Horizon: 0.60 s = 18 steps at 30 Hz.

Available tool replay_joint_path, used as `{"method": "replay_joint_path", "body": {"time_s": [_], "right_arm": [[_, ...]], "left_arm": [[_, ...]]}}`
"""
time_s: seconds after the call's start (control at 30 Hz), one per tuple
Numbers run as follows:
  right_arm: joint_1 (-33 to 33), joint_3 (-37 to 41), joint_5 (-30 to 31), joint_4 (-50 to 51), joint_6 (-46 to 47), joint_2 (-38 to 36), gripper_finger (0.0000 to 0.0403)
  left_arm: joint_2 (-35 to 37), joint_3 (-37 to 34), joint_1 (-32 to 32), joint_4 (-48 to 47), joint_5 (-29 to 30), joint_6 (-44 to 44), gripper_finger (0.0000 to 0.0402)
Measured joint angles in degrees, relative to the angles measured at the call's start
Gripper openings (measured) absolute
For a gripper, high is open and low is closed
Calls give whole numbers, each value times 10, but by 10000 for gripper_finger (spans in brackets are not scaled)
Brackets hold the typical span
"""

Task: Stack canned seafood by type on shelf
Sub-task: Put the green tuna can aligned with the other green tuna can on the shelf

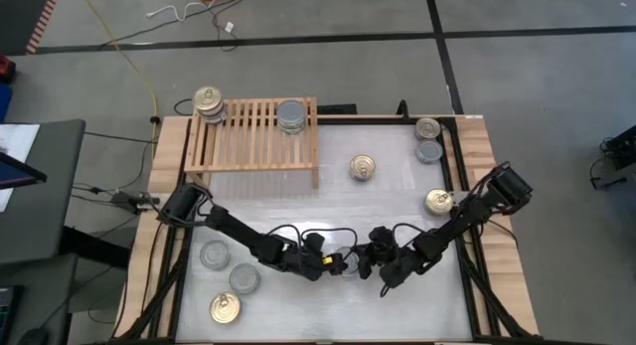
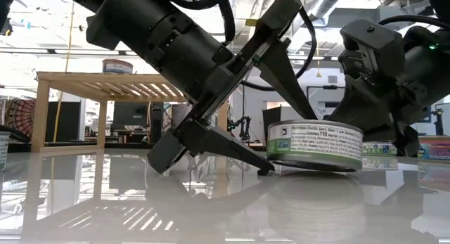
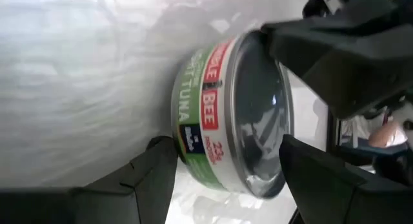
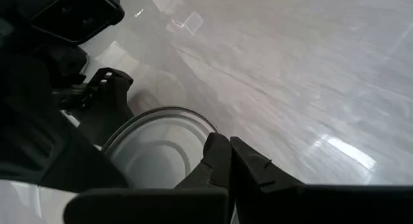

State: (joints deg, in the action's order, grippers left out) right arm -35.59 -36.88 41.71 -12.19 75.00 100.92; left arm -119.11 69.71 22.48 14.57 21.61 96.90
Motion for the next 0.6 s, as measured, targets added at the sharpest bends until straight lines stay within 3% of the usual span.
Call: {"method": "replay_joint_path", "body": {"time_s": [0.23,0.6], "right_arm": [[0,0,5,-6,1,0,26],[-1,1,23,-30,-19,1,26]], "left_arm": [[-1,0,0,18,25,10,261],[-2,0,-15,30,-4,-27,260]]}}
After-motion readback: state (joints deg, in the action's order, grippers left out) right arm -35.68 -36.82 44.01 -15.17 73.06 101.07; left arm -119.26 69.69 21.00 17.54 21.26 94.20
